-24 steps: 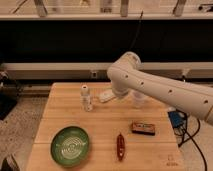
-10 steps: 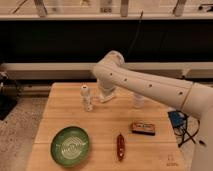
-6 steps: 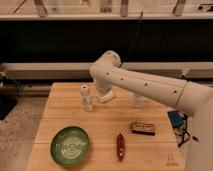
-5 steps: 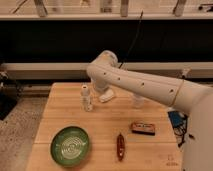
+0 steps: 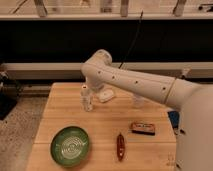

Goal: Knock the bottle over

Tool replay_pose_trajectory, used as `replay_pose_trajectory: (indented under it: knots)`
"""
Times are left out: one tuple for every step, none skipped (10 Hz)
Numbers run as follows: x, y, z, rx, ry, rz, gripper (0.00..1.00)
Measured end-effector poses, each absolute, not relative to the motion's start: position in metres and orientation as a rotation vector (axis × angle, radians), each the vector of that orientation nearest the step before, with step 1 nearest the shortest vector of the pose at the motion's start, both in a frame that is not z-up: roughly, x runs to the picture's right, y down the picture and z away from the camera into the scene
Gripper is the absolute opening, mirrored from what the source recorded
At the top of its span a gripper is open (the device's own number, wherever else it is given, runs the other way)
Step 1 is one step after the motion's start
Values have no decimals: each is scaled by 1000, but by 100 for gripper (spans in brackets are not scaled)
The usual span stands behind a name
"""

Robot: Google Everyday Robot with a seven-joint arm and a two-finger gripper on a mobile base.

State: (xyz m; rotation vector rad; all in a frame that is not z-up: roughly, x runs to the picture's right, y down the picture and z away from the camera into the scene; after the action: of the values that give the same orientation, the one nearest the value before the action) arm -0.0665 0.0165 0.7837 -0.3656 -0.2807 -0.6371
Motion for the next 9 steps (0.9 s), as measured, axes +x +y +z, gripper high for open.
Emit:
replay_pose_trajectory:
  knots:
    - [-71,15,785,-363,-285,-643,2]
    - [-77,13,787,-357,-293,-653,2]
    - [-79,12,787,-355,-295,-656,2]
    - [-88,10,787,-349,-300,-665,2]
    - [-102,9,786,-346,-310,-674,2]
    - [-107,8,786,-345,-313,-678,2]
    - [-108,7,787,-344,-316,-682,2]
    - [-111,6,789,-341,-321,-689,2]
    - [-116,5,790,-337,-328,-695,2]
